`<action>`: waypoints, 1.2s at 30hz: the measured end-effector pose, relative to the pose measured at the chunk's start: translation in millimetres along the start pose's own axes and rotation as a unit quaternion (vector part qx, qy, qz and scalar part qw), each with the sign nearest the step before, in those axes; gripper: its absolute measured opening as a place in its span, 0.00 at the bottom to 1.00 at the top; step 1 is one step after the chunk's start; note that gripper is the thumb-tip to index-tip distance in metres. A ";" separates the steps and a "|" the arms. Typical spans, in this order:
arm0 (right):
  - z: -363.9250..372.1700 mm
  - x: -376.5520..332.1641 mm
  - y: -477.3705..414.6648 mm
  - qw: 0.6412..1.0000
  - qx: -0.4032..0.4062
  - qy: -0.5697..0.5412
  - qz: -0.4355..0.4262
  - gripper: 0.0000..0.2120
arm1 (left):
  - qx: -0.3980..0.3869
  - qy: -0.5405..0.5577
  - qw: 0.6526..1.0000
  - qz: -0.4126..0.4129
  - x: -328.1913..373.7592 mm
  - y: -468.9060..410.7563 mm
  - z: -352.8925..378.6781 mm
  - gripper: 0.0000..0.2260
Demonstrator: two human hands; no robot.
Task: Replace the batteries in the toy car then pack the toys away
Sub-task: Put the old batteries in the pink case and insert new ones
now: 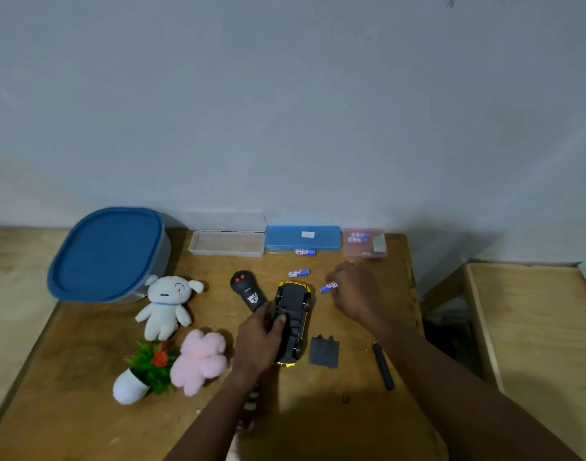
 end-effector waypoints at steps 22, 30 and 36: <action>-41.2 -59.9 107.5 0.864 0.012 -0.489 0.118 0.09 | -0.044 0.572 0.791 -0.210 9.1 17.4 -6.0 0.18; -70.9 -97.9 124.4 0.892 0.085 -0.441 0.043 0.07 | -0.068 0.606 0.785 -0.110 39.3 28.8 -33.6 0.23; -86.3 -111.6 129.9 0.914 0.136 -0.382 -0.016 0.08 | -0.068 0.621 0.776 -0.087 47.0 32.5 -43.2 0.23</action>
Point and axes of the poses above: each hand's wrist, its own y-axis away from the middle knuckle, its own z-axis out of the palm, x = y × z, the point moved 2 cm from there along -y, towards the middle knuckle, and after that the axes turned 8 degrees about z, right-handed, at the moved point
